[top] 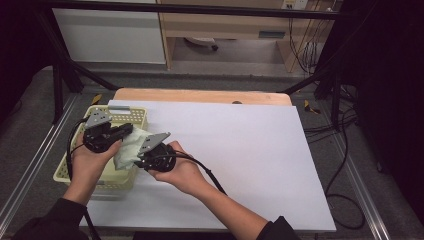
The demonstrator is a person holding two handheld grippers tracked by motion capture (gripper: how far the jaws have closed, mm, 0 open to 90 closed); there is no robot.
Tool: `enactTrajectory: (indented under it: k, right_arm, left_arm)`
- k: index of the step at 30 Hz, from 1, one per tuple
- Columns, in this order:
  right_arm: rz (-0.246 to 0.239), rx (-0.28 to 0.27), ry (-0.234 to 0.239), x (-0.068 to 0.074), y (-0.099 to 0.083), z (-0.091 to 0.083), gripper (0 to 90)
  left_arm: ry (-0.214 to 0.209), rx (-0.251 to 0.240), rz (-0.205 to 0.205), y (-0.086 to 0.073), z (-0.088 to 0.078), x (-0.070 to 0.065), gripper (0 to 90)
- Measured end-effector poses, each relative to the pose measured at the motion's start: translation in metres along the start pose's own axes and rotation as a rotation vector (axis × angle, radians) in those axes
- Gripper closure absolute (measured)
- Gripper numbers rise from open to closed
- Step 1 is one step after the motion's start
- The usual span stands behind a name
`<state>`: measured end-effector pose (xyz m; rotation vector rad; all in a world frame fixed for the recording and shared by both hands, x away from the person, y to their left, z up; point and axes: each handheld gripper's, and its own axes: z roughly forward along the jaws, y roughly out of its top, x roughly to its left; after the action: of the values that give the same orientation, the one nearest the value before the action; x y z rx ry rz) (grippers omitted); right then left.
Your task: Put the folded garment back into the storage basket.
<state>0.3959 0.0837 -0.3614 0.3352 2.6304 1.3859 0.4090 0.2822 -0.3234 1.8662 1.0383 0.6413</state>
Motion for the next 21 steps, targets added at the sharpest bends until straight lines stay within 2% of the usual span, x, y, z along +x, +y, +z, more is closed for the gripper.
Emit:
enactTrajectory:
  k: [14,21]
  right_arm:
    - [-0.002,-0.026,0.007,-0.001,0.002,0.009,83.6]
    - [0.011,-0.045,0.012,-0.002,0.002,0.012,83.5]
  left_arm:
    - [0.019,0.0,-0.013,-0.001,-0.001,0.006,85.5]
    - [0.026,0.001,-0.014,0.0,-0.003,0.009,85.5]
